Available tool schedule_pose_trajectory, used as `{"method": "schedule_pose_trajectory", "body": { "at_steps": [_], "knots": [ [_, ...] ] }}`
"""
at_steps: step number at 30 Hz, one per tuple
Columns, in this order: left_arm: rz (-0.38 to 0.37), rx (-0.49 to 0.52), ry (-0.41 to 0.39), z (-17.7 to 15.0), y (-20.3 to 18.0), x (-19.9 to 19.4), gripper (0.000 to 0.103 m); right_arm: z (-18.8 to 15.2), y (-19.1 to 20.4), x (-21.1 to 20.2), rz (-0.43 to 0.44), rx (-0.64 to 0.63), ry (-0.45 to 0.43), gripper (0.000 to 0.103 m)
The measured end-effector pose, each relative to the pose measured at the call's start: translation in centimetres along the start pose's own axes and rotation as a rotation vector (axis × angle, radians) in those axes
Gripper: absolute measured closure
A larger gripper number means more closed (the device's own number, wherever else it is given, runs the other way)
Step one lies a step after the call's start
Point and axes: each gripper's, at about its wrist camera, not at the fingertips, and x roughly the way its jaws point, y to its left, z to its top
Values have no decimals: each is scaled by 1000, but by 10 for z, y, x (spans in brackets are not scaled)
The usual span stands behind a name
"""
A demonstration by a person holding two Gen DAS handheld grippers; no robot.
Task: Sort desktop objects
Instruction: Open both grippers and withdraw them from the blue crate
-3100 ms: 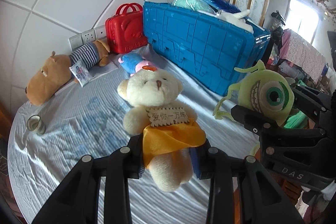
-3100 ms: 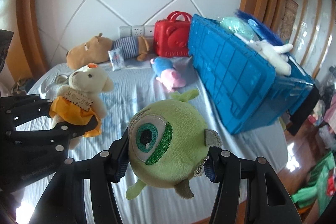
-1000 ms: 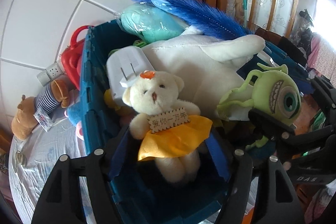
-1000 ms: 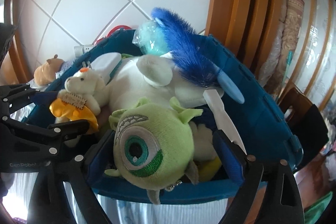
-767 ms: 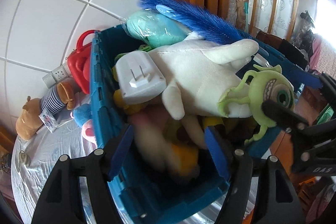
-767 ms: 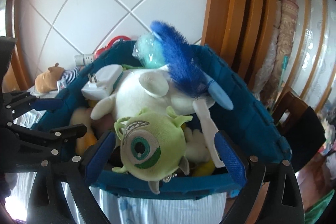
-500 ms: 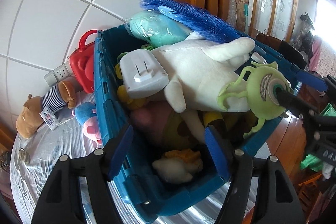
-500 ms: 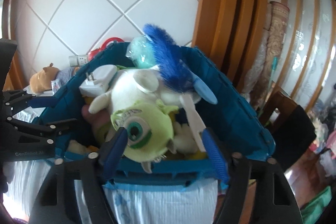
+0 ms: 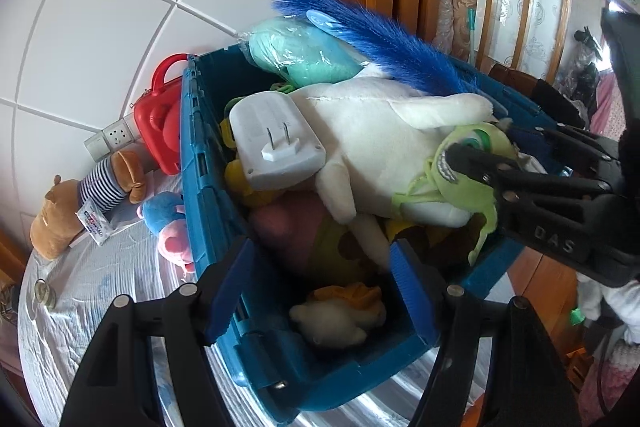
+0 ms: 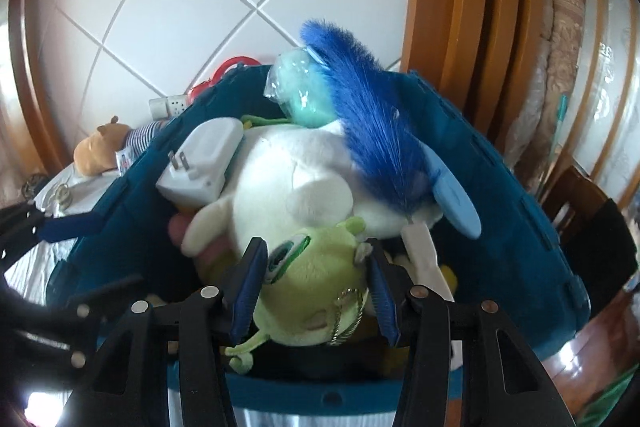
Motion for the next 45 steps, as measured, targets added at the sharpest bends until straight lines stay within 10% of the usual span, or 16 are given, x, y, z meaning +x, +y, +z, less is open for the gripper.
{"method": "schedule_pose_trajectory", "body": {
  "at_steps": [8, 18, 22, 29, 32, 45],
  "knots": [
    [-4, -12, -36, -8, 9, -22, 33, -11, 6, -31, -21, 7, -61, 19],
    [-31, -11, -58, -27, 31, -46, 33, -24, 30, -64, -59, 23, -82, 19],
    [-39, -11, -59, -39, 44, -54, 33, -28, 50, -70, -77, 26, -82, 2],
    [-51, -20, -66, -61, 72, -70, 32, -37, 88, -84, -98, 25, -89, 1],
    [-55, -21, -76, -74, 87, -82, 14, -40, 107, -92, -104, 24, -99, 1],
    [-37, -44, -78, -139, 159, -132, 14, -62, 217, -122, -82, -8, -107, 1]
  ]
}}
